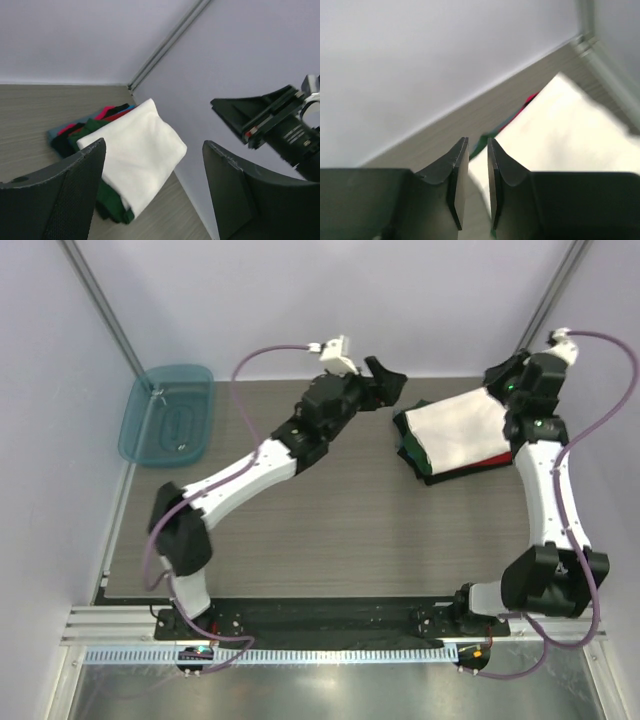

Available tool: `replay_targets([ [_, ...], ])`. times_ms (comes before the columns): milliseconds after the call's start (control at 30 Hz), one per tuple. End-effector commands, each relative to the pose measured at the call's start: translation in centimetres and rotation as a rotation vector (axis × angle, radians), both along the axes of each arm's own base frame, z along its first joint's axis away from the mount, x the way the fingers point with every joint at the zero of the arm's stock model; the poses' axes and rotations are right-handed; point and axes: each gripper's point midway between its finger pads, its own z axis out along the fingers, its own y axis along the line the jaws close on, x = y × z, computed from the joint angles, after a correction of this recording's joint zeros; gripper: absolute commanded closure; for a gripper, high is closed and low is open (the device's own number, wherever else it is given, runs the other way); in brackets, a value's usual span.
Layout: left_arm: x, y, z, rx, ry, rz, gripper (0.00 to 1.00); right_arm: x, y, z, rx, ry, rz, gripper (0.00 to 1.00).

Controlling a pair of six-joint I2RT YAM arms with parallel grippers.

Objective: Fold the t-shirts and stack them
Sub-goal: Reset both grippers

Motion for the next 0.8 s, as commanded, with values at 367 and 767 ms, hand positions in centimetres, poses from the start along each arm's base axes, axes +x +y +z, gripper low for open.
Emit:
replay_targets([
  [367,-10.6,24.6,-15.8,0.375,0.243,0.329,0.02,-9.9,18.9,-13.4,-0.106,0.148,0.389,0.30],
  [767,-13.6,26.2,-20.4,0.398,0.189,0.268,0.00,-13.2,25.0,-21.6,-0.053,0.117,0.586,0.23],
])
